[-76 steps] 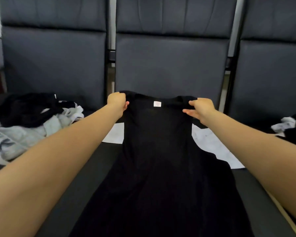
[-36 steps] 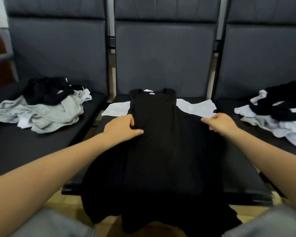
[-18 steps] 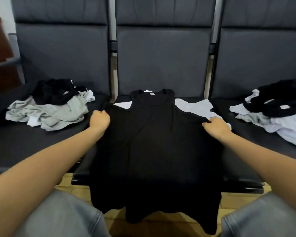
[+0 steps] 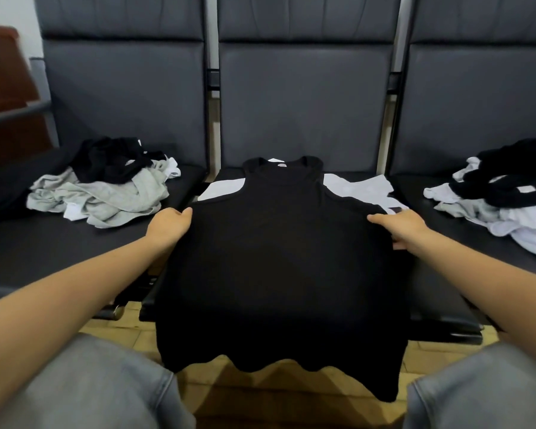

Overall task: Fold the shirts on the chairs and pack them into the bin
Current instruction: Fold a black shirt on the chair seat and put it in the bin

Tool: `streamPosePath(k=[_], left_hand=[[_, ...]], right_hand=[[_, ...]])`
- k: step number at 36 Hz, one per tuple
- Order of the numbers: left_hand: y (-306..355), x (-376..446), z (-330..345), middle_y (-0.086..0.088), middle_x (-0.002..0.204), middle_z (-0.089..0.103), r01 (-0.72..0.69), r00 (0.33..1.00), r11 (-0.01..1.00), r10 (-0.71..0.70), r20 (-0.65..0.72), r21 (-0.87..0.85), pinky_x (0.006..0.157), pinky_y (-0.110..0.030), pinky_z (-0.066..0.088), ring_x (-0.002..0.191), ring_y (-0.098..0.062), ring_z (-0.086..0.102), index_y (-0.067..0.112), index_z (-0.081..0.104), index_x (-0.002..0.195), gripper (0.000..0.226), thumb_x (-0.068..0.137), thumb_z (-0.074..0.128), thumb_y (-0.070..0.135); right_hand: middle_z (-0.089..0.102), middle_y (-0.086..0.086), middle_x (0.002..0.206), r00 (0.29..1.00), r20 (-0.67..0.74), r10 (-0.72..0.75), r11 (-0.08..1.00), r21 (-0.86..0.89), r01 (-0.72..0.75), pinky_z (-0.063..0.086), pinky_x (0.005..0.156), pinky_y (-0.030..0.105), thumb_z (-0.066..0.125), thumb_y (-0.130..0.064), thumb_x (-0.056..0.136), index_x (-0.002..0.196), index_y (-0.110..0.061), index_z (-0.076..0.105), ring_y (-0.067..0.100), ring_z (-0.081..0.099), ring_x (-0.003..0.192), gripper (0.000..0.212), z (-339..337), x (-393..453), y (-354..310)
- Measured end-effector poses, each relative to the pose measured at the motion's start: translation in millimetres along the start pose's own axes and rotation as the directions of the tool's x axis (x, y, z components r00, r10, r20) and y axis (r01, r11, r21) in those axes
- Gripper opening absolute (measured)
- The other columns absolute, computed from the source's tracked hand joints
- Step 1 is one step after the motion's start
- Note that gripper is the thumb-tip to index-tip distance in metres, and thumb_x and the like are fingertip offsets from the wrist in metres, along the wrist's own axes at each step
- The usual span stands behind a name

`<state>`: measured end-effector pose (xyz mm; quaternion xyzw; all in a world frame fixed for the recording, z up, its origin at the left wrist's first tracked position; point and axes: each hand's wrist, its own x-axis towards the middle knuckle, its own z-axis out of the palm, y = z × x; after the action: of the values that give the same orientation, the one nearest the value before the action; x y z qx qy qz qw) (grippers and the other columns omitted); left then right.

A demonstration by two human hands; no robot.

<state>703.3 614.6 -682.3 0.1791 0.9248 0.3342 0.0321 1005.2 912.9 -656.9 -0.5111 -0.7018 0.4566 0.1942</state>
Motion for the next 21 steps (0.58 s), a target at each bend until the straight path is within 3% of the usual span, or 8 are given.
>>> streamPosePath(k=[1,3,6,10,12,14,16,21], left_hand=[[-1.0,-4.7,-2.6,-0.01,0.062,0.053,-0.019,1.0,1.0,0.019,0.006,0.016,0.065,-0.033,0.036,0.072,-0.032,0.056,0.009,0.042,0.054,0.053,0.099,0.044,0.037],[-2.1,-16.3,-8.0,-0.01,0.059,0.054,-0.056,0.998,0.997,0.055,0.028,0.061,0.06,-0.033,0.038,0.067,-0.03,0.059,0.01,0.042,0.053,0.053,0.095,0.049,0.042],[2.9,-37.4,-12.0,-0.007,0.058,0.054,-0.118,0.992,0.984,0.109,0.069,0.136,0.056,-0.032,0.036,0.064,-0.025,0.057,0.011,0.044,0.053,0.053,0.091,0.055,0.046],[8.2,-65.9,-13.0,-0.003,0.059,0.05,-0.17,0.983,0.956,0.147,0.112,0.24,0.053,-0.031,0.031,0.061,-0.02,0.051,0.011,0.043,0.056,0.051,0.089,0.059,0.047],[8.8,-76.5,-14.5,-0.001,0.062,0.049,-0.189,0.979,0.946,0.161,0.127,0.262,0.054,-0.032,0.03,0.063,-0.019,0.05,0.013,0.044,0.059,0.048,0.088,0.06,0.047],[6.8,-84.1,-13.9,-0.001,0.068,0.052,-0.21,0.974,0.939,0.178,0.139,0.274,0.057,-0.031,0.033,0.07,-0.02,0.054,0.011,0.049,0.065,0.043,0.088,0.061,0.046],[3.5,-93.7,-9.6,-0.001,0.078,0.055,-0.253,0.967,0.916,0.226,0.122,0.312,0.065,-0.031,0.039,0.084,-0.026,0.06,0.011,0.052,0.074,0.038,0.09,0.058,0.045],[0.6,-110.1,4.6,-0.013,0.11,0.06,-0.298,0.94,0.828,0.342,-0.005,0.475,0.078,-0.041,0.043,0.106,-0.033,0.056,0.006,0.055,0.106,0.035,0.098,0.046,0.039]], right_hand=[[0.055,0.003,0.101,0.998,0.044,0.042,0.997,0.062,-0.045,0.048,0.068,0.031,0.073,-0.034,0.084,0.105,-0.014,0.053,0.02,0.054,0.088,0.035,-1.3,-5.4,-2.5],[0.046,0.0,0.078,0.983,0.144,0.117,0.99,0.061,-0.127,0.033,0.052,0.024,0.076,-0.034,0.082,0.088,-0.017,0.052,0.015,0.043,0.065,0.03,-4.9,-16.1,-3.1],[0.031,-0.004,0.061,0.953,0.234,0.191,0.982,-0.034,-0.188,0.018,0.047,0.021,0.078,-0.039,0.078,0.073,-0.024,0.049,0.01,0.028,0.052,0.033,-11.0,-31.7,-1.1],[0.038,-0.007,0.054,0.869,0.459,0.185,0.979,-0.011,-0.203,0.015,0.039,0.018,0.077,-0.028,0.078,0.075,-0.024,0.054,0.006,0.026,0.043,0.024,-14.9,-53.4,2.8],[0.055,-0.008,0.062,0.84,0.522,0.147,0.987,-0.023,-0.158,0.026,0.043,0.017,0.076,-0.021,0.08,0.083,-0.021,0.062,0.006,0.04,0.049,0.015,-12.4,-69.1,4.2],[0.071,-0.004,0.094,0.841,0.536,0.07,0.995,0.019,-0.095,0.047,0.063,0.021,0.075,-0.015,0.08,0.104,-0.014,0.068,0.011,0.062,0.08,0.024,-8.5,-79.5,5.3],[0.071,0.002,0.112,0.849,0.528,0.012,0.988,0.124,-0.091,0.05,0.083,0.029,0.073,-0.009,0.082,0.113,-0.008,0.067,0.017,0.064,0.105,0.032,-7.8,-86.8,6.5],[0.074,0.007,0.107,0.821,0.571,-0.013,0.932,0.305,-0.198,0.052,0.084,0.033,0.068,-0.006,0.083,0.108,-0.006,0.068,0.02,0.068,0.098,0.025,-20.3,-99.1,11.1]])
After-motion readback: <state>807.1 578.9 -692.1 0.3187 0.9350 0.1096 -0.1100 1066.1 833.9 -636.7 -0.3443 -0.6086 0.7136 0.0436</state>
